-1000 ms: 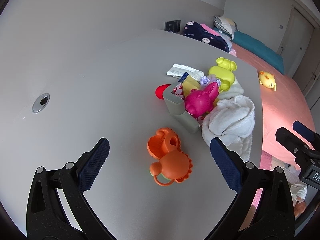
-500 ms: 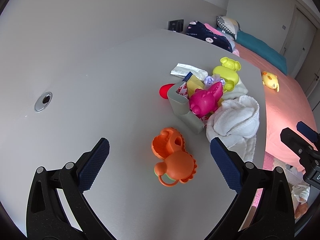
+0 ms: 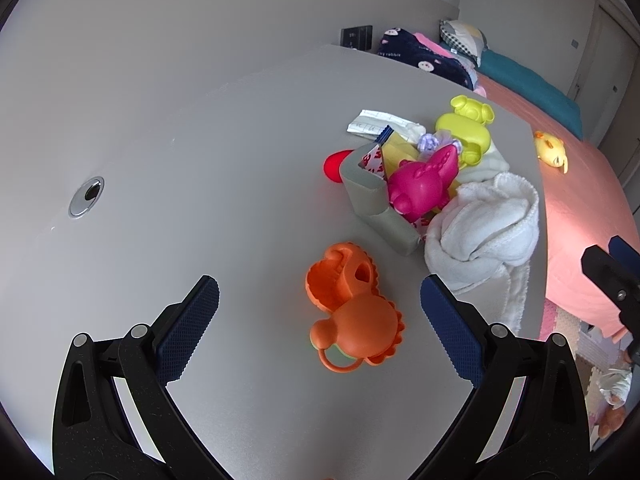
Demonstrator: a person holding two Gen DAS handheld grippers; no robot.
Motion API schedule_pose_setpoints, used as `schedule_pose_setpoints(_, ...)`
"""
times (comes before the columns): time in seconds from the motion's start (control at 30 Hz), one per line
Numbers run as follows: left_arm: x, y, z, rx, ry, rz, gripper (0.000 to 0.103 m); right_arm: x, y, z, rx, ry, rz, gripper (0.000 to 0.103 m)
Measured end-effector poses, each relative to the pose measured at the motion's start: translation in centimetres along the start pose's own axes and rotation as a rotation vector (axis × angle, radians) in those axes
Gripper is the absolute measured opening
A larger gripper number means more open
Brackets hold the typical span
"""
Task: Collect trash
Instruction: 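Grasp the orange toy with the left tool while the right tool grasps the white cloth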
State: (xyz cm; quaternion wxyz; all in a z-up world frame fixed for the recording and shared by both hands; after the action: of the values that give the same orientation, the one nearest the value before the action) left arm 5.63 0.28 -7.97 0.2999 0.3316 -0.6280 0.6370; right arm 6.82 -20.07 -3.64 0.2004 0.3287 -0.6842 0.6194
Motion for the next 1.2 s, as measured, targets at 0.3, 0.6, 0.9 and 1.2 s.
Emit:
schedule_pose_setpoints(0.3, -2.2, 0.6, 0.6, -0.043, -0.026, -0.041, 0.070, -0.9, 0.5, -0.8, 0.005, -0.023, -0.008, 0.100)
schedule_pose_setpoints(0.6, -3.0, 1.3, 0.1, -0.032, -0.009, -0.043, 0.043, -1.3, 0.5, -2.3, 0.030, -0.080, -0.010, 0.095)
schedule_pose_setpoints(0.9, -2.1, 0.9, -2.5, 0.055, -0.029, -0.023, 0.043, -2.7, 0.2, -5.6, 0.080, -0.150, -0.034, 0.072)
schedule_pose_setpoints(1.2, -1.9, 0.9, -4.4, 0.085, -0.043, -0.020, 0.043, -4.3, 0.0, -8.5, 0.167, -0.165, -0.049, 0.064)
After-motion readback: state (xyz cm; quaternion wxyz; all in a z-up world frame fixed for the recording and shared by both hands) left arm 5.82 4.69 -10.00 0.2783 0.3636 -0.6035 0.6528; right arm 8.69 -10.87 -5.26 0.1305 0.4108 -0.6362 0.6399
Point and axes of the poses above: each gripper's, at about its wrist camera, not at the fingertips, and x roughly against the way its jaws point, z to its right, y to its underside, the point moved 7 cm from there along -x, roughly the way its jaws point, and after that the axes turned 2 degrees about -y, right-handed, at the moved point
